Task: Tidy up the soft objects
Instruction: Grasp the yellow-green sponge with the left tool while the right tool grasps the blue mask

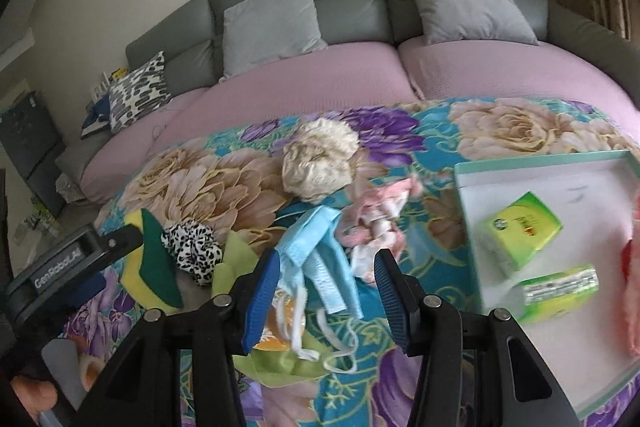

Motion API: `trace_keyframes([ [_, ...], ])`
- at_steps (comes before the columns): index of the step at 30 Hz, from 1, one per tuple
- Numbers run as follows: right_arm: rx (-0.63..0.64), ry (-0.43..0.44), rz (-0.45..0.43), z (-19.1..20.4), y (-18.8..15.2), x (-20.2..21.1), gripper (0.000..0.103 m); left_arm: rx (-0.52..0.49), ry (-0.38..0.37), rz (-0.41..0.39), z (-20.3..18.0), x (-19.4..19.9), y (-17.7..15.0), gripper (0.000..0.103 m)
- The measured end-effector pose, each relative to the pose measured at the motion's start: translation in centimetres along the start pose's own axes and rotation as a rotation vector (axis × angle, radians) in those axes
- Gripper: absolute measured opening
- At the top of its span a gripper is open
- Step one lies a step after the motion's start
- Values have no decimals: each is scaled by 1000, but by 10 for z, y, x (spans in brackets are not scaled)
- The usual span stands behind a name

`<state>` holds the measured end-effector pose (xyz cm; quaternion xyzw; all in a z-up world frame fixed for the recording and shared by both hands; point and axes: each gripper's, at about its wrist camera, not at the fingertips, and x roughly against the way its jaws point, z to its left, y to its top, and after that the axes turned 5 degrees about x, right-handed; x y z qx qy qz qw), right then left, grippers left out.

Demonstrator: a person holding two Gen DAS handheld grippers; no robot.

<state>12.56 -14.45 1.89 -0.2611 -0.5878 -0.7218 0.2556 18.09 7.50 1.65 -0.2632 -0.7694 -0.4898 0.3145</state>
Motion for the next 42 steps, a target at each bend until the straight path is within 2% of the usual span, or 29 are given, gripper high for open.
trace_keyframes([
  [5, 24, -5, 28, 8, -2, -14, 53, 1, -1, 20, -2, -13, 1, 94],
  [7, 23, -8, 38, 8, -3, -19, 53, -2, 4, 22, -2, -17, 1, 90],
  [12, 8, -5, 60, 7, -5, -31, 53, -17, 33, 38, -4, -29, 0, 88],
  [15, 7, -11, 69, 6, -6, -37, 50, -25, 43, 49, -4, -34, 0, 71],
  [18, 14, -10, 72, 9, -7, -40, 44, -28, 50, 65, -3, -39, -2, 67],
  [22, 25, -15, 79, 11, -8, -44, 34, -33, 53, 76, -2, -42, -3, 49],
  [26, 18, -11, 80, 10, -9, -44, 22, -40, 62, 71, -1, -41, -4, 42],
  [28, 17, -7, 78, 10, -9, -44, 16, -37, 68, 65, 0, -40, -3, 34],
  [33, 27, 3, 68, 11, -9, -40, 11, -33, 59, 49, 2, -35, -2, 31],
  [42, 23, 24, -5, 9, -2, -16, 10, -37, 36, -24, 2, -13, 4, 30],
])
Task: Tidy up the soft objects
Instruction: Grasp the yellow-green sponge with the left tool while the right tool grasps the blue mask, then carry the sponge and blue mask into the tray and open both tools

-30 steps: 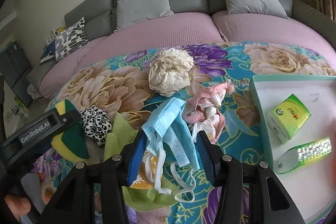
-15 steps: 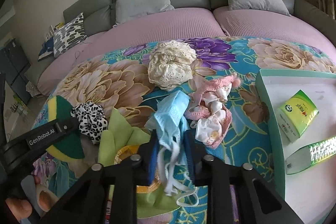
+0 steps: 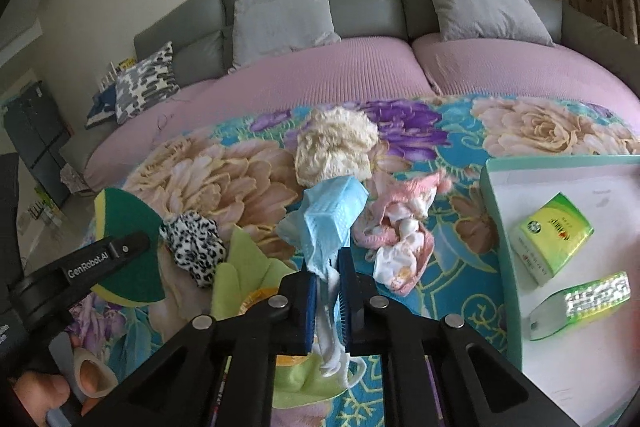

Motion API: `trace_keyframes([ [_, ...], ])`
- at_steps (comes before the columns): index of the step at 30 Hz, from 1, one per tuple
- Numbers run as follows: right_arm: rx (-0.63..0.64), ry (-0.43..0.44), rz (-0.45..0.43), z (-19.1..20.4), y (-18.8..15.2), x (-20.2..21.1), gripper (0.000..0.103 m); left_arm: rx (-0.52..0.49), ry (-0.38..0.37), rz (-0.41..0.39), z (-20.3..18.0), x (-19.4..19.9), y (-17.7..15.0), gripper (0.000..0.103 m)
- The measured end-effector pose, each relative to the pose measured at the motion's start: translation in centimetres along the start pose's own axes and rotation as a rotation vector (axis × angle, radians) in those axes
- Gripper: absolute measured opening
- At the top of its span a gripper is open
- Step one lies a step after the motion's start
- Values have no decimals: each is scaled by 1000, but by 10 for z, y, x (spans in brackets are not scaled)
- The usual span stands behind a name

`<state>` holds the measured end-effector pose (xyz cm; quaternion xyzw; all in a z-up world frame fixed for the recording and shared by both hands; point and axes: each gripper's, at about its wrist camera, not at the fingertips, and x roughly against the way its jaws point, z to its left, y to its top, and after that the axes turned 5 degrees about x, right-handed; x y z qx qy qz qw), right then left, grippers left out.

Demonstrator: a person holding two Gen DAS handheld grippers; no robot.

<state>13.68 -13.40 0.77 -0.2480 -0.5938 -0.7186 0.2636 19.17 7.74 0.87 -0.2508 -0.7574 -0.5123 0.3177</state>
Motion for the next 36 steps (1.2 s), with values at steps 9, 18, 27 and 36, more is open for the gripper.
trace_keyframes([
  [9, -23, -1, -57, -10, 7, 26, 10, -18, -54, -91, -8, 34, 5, 30],
  [18, -67, -49, -108, -37, 10, 53, 10, -112, -129, -107, -48, 53, -10, 30],
  [27, -133, -122, -134, -81, 8, 77, 10, -249, -240, -98, -106, 67, -40, 30],
  [36, -188, -216, -141, -130, 2, 96, 10, -354, -349, -65, -156, 76, -72, 30],
])
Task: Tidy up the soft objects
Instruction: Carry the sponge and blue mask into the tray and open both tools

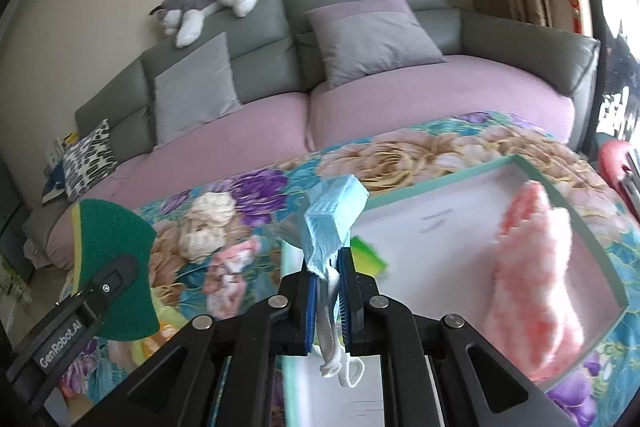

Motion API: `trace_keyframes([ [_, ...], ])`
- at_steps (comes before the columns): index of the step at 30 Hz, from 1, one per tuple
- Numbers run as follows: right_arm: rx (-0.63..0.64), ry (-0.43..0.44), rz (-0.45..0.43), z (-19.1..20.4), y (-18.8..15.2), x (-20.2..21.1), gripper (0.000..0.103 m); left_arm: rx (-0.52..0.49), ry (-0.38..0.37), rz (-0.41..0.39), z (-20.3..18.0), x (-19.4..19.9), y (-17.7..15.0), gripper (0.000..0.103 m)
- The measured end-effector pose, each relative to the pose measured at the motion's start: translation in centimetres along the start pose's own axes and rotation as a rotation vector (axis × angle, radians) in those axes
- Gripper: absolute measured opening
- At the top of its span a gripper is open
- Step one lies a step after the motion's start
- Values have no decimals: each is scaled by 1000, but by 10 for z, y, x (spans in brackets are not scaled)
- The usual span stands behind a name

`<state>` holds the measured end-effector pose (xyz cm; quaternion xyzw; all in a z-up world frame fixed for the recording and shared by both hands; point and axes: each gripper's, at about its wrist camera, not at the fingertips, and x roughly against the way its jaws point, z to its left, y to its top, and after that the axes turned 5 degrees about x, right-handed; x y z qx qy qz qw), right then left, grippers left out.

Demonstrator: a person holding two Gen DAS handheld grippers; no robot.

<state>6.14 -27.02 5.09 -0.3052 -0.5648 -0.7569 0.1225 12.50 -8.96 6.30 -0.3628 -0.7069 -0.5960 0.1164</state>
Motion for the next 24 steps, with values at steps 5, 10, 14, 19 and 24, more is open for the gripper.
trace_keyframes([
  [5, -28, -34, -2, -24, 2, 4, 11, -31, -70, 14, -28, -9, -2, 30],
  [10, -42, -71, 1, -42, 1, 6, 11, -60, -134, 24, -54, -19, -6, 30],
  [14, -70, -92, 4, -59, 0, 7, 11, -96, -199, 43, -75, -26, -12, 30],
  [19, -92, -105, 7, -73, -1, 9, 11, -110, -264, 72, -96, -37, -17, 31],
  [24, -100, -116, 9, -82, -1, 10, 11, -97, -300, 114, -104, -49, -20, 31],
])
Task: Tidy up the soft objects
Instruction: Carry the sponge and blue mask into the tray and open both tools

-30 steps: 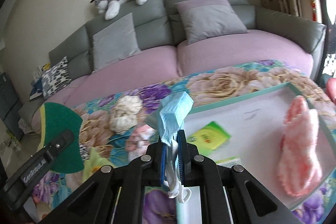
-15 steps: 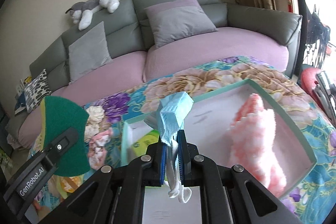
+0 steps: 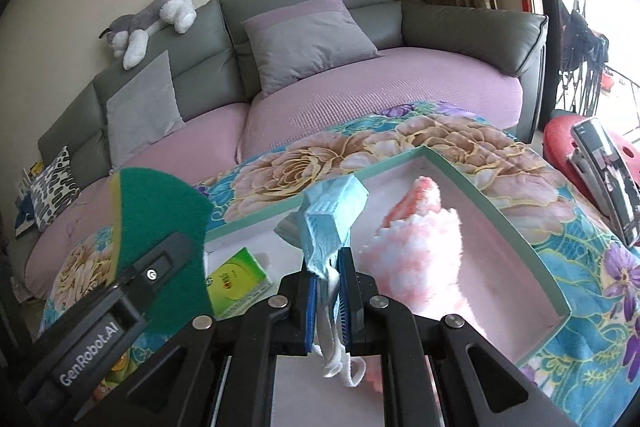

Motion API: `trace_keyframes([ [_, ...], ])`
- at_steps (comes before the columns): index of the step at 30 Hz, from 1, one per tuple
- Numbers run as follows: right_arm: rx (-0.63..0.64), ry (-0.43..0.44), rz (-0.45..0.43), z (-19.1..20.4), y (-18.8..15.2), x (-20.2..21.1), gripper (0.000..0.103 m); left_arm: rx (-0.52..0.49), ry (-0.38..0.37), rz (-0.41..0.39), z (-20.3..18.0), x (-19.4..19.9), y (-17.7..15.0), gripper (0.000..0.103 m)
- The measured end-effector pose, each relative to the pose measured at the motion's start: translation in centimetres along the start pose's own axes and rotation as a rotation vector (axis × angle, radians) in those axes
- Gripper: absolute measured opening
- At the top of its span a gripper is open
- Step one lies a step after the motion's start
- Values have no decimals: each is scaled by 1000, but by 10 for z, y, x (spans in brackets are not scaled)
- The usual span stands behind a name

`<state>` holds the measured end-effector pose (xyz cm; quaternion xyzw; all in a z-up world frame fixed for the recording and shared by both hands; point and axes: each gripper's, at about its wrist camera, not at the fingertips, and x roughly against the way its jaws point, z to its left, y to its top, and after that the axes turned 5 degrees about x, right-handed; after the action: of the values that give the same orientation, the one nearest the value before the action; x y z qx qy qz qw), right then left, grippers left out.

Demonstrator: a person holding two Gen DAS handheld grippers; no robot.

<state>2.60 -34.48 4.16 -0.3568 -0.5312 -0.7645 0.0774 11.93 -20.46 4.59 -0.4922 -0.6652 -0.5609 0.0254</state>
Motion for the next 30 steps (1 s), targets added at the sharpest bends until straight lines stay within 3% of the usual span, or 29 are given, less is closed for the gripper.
trace_keyframes([
  [18, -22, 13, 37, -7, -4, -4, 14, 11, 7, 77, 0, -19, -11, 32],
  [20, -25, 15, 43, -8, -5, -4, 14, 13, 13, 90, 1, -22, -12, 33],
  [22, -25, 10, 49, -8, -5, -5, 14, 16, 18, 94, 1, -23, -12, 41],
  [30, -17, 10, 70, -7, -6, -8, 14, 16, 16, 99, 2, -23, -14, 42],
])
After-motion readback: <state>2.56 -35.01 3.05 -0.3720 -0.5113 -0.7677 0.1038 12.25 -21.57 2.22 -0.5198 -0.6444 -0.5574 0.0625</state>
